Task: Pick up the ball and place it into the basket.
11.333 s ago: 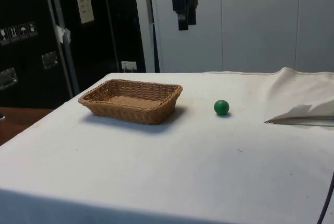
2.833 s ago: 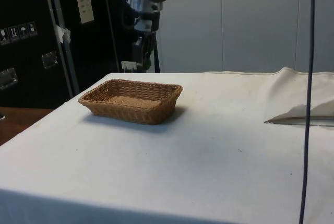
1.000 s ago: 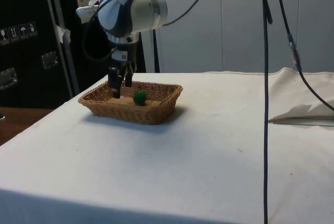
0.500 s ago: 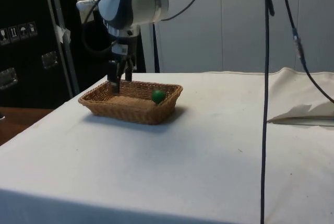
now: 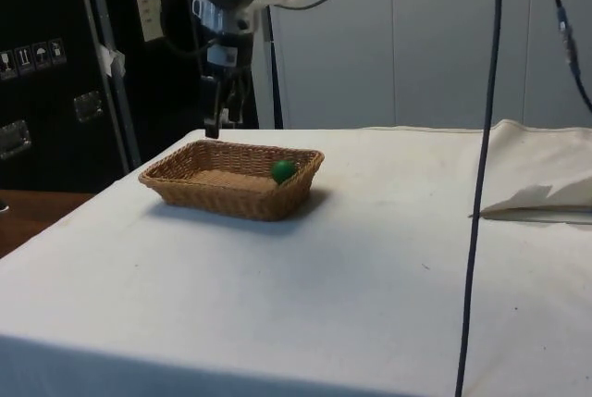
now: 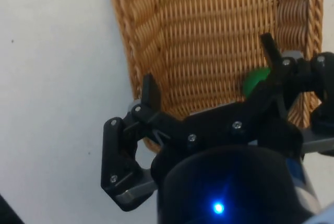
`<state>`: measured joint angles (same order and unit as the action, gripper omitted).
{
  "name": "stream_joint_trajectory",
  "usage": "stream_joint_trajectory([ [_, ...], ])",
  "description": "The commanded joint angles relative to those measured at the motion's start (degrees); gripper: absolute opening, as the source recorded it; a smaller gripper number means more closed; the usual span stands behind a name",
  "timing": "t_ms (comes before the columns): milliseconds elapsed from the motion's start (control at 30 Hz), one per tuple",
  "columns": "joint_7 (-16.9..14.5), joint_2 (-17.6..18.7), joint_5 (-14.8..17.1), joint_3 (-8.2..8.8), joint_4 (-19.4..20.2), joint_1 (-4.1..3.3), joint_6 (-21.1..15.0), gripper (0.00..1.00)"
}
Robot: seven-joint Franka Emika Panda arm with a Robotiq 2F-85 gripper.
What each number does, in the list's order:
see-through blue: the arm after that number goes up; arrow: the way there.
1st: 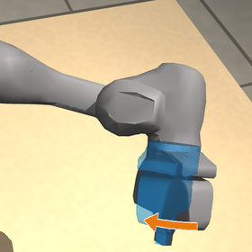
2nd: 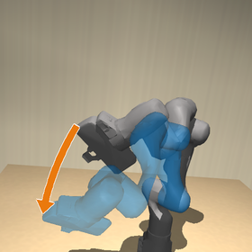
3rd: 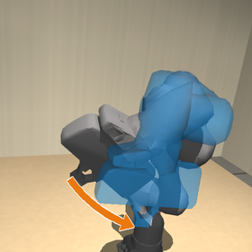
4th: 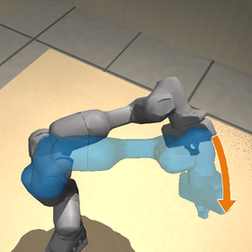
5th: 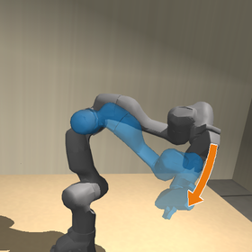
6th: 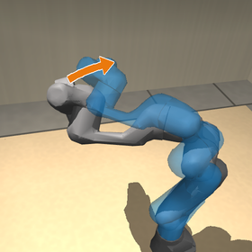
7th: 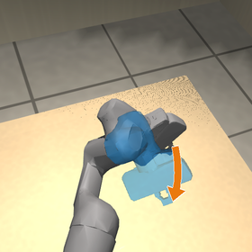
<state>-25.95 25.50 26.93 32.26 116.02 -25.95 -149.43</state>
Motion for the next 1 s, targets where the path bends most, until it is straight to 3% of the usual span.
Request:
stream_joint_trajectory([
  [0, 0.86, -0.63, -0.97, 0.8, 0.74, -0.74, 0.34, 1.0],
  [167, 1.89, -4.3, -2.86, 0.57, 3.78, -1.2, 0.23, 1.0],
  [200, 0.97, -4.01, -1.95, -0.11, 3.32, -0.46, 0.06, 1.0],
  [233, 2.29, -5.5, -3.55, 0.46, 4.81, -1.32, 0.17, 1.0],
  [433, 3.21, -9.22, -5.56, 0.11, 8.31, -1.78, 0.0, 1.0],
  [467, 2.18, -8.59, -4.3, -0.46, 7.45, -1.09, 0.06, 1.0],
  [500, 3.21, -9.22, -5.56, 0.11, 8.31, -1.78, 0.0, 1.0],
  [567, 3.5, -10.83, -6.36, 0.0, 9.68, -1.89, 0.11, 1.0],
  [733, 3.55, -14.04, -8.25, -0.17, 12.15, -1.83, 0.29, 1.0],
  [767, 2.58, -14.04, -7.1, -0.8, 12.03, -1.43, 0.06, 1.0],
  [833, 3.55, -14.95, -8.94, -0.23, 12.83, -1.78, 0.29, 1.0],
  [967, 3.44, -17.02, -10.43, -0.34, 14.44, -1.66, 0.29, 1.0],
])
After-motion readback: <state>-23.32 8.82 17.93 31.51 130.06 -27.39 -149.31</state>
